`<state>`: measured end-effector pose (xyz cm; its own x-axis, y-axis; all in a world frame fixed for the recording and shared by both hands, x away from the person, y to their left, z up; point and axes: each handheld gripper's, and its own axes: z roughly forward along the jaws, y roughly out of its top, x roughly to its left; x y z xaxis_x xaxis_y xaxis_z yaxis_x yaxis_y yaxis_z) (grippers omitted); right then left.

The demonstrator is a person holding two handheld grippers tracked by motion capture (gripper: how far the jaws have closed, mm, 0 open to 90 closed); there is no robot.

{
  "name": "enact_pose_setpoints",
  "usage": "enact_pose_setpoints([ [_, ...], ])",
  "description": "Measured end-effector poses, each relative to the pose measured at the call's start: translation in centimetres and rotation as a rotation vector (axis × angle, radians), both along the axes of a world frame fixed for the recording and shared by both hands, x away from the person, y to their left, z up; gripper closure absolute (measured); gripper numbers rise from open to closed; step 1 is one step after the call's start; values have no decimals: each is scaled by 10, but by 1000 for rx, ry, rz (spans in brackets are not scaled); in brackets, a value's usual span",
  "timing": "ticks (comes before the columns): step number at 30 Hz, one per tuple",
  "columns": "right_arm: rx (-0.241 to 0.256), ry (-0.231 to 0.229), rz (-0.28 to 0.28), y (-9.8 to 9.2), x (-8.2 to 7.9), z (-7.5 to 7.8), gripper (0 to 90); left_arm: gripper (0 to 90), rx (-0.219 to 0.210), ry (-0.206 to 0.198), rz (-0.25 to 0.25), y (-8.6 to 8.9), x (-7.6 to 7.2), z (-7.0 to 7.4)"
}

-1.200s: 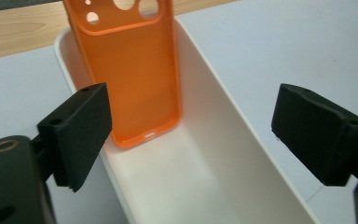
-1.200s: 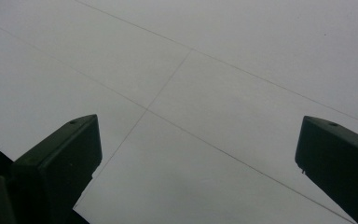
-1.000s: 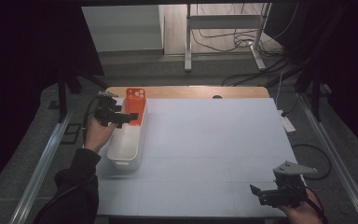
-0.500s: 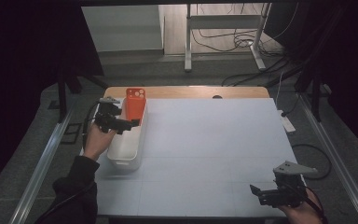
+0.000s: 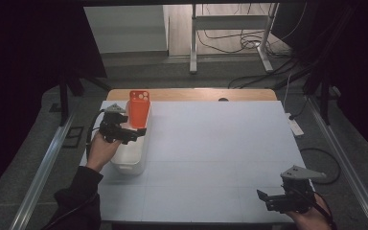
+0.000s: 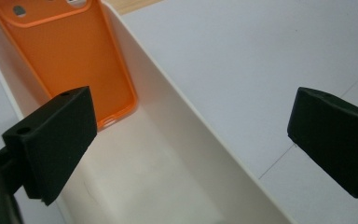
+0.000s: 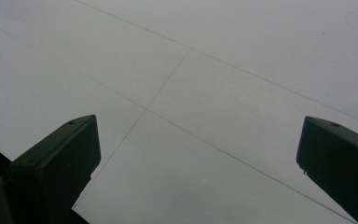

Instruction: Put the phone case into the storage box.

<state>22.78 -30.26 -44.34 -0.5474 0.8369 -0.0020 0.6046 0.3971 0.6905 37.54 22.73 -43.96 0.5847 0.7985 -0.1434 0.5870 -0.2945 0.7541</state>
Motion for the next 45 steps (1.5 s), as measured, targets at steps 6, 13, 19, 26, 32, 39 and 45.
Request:
enact_pose_setpoints([
  [6,-5,2,5,1,0,0,0,19,10,-1,-16,-3,-7,-2],
  [13,-6,1,5,1,0,0,0,19,23,-7,-22,-5,-15,-3],
  [19,0,-3,2,0,0,0,0,19,15,-13,-33,-5,-25,-2],
  [26,5,-6,1,-1,-1,0,0,15,16,-14,-44,-8,-33,-3],
  [32,7,-6,2,-1,-1,1,0,6,15,-13,-49,-10,-41,-3],
  [39,9,-7,3,-1,-1,1,0,5,11,-21,-55,-12,-51,-2],
  [45,11,-7,4,-1,-1,1,0,3,14,-30,-50,-12,-60,-3],
])
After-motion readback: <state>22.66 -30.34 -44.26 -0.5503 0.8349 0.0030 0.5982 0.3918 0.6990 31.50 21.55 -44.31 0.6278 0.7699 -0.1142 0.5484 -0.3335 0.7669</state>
